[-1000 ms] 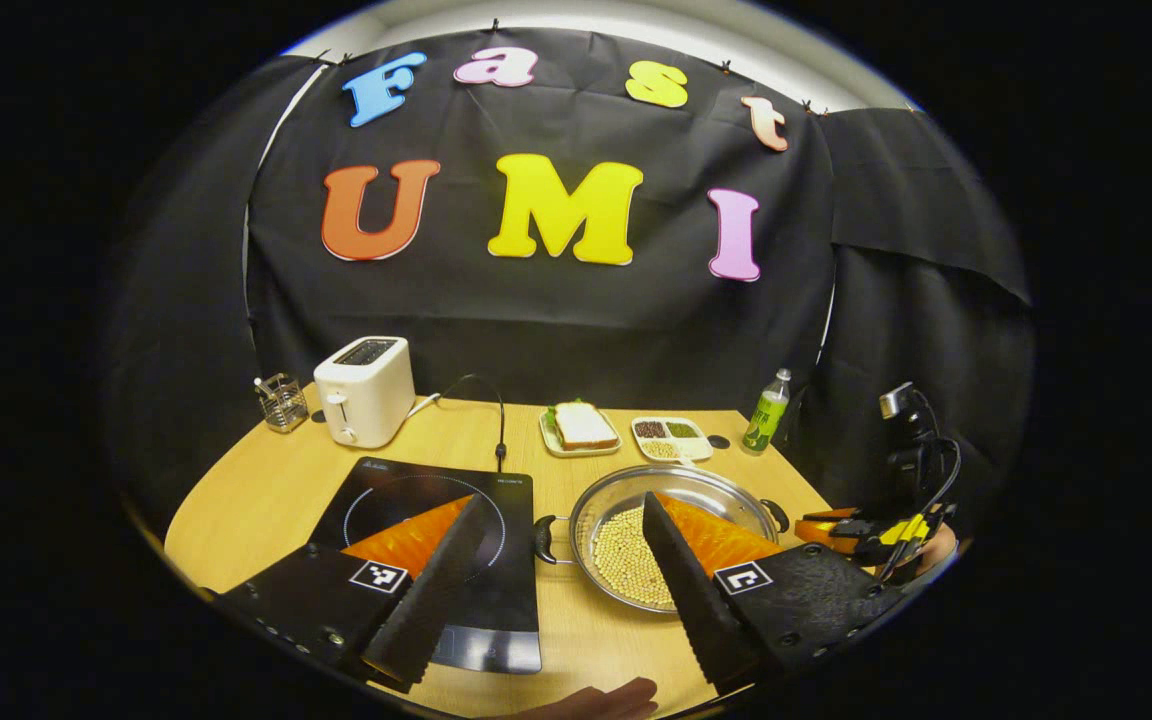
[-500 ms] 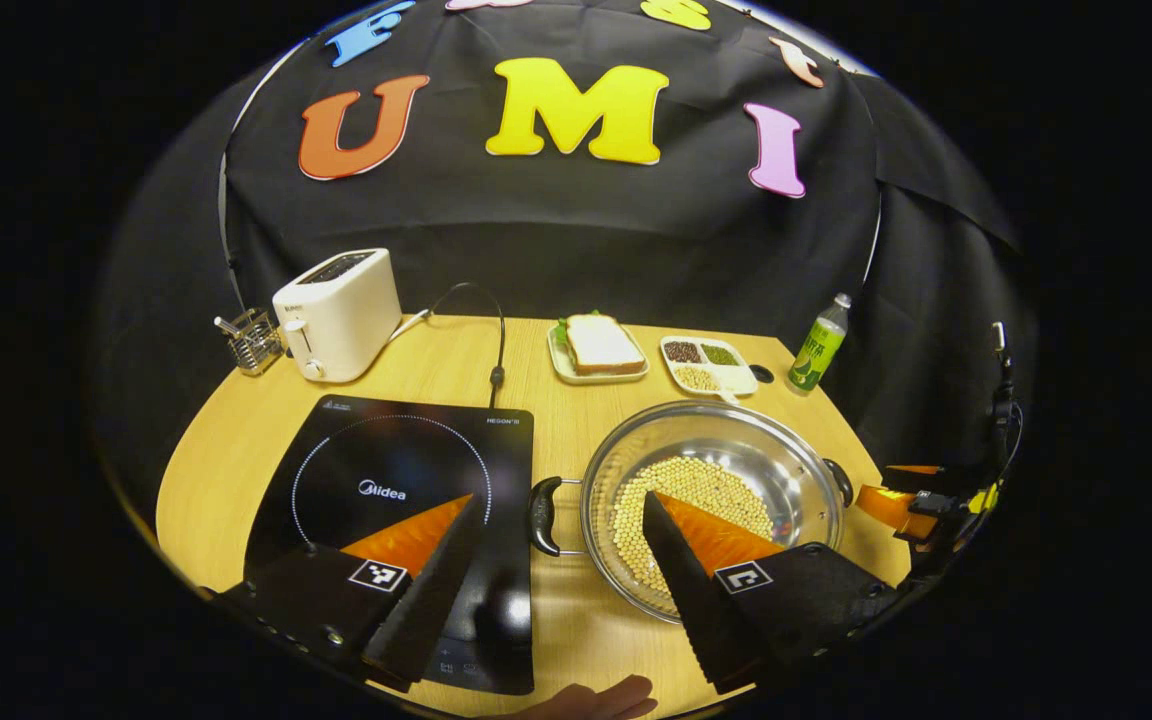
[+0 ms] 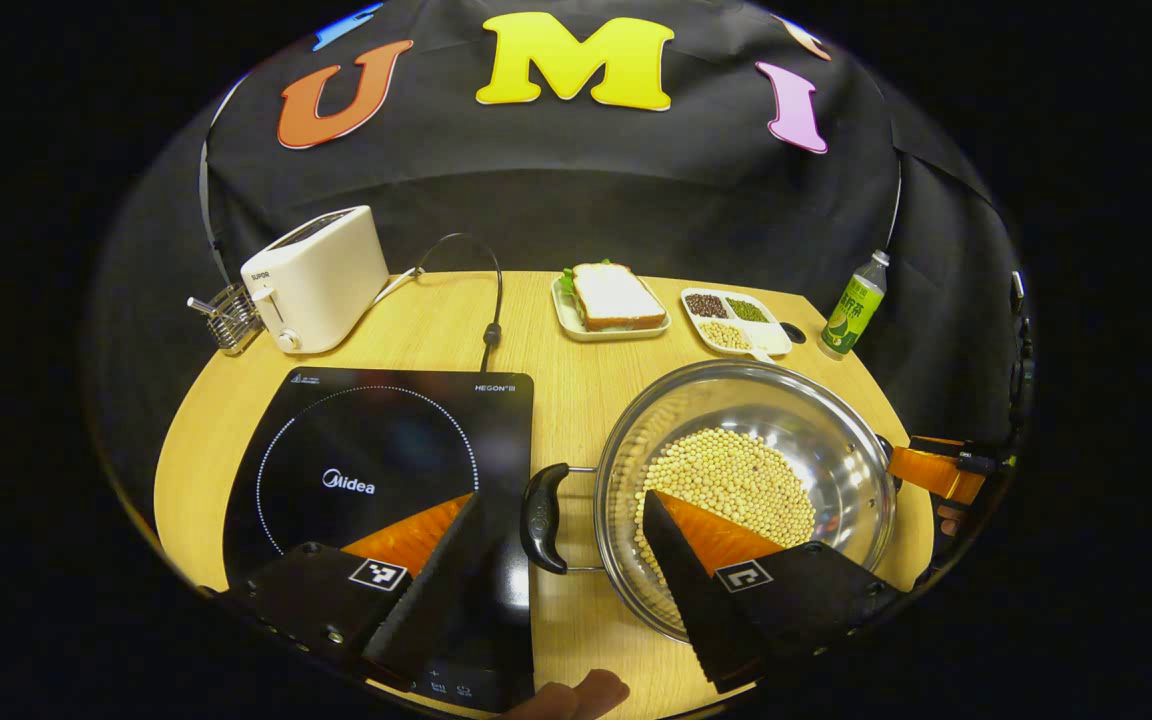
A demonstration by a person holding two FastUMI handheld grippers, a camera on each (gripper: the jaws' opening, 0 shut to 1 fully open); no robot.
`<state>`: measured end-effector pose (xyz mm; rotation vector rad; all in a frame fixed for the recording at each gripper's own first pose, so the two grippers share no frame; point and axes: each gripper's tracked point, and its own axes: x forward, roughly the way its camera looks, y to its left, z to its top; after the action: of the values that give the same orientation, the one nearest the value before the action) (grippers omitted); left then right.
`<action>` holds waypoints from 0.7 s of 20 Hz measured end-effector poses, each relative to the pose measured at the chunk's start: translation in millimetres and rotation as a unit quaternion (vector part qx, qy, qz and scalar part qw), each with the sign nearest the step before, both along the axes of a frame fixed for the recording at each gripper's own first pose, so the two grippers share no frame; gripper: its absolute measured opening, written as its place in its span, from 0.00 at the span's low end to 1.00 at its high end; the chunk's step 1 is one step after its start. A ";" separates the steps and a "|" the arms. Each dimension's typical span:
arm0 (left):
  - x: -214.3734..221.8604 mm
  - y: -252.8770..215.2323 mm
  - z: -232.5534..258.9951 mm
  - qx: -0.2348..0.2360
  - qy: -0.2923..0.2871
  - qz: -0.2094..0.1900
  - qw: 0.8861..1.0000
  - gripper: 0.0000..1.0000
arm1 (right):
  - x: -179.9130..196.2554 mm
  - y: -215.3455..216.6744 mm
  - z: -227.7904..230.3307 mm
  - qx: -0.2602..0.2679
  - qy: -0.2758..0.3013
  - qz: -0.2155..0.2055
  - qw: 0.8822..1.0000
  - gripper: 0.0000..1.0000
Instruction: First push the handle of the pot to place it horizontally, then grasp the pot with both hands and set it on the induction cooktop.
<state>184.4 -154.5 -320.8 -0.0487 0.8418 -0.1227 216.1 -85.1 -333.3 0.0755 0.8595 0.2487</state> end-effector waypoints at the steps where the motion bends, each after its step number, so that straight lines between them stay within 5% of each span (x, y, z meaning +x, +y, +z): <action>1: 0.4 -1.0 -4.5 0.000 0.007 -0.001 1.000 0.96 | 0.4 2.1 -5.1 0.002 0.010 -0.001 1.000 0.81; 5: -1.6 -7.0 -13.8 -0.008 0.024 -0.010 1.000 0.92 | 1.3 1.8 -21.8 0.004 0.039 -0.009 0.999 0.79; 14: -1.7 -0.9 -31.8 -0.002 0.019 -0.008 1.000 0.67 | 1.3 6.0 -22.0 0.008 0.032 -0.017 0.999 0.65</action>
<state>182.7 -155.4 -352.6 -0.0477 0.8807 -0.1382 217.4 -79.1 -355.3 0.1124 0.9190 0.2226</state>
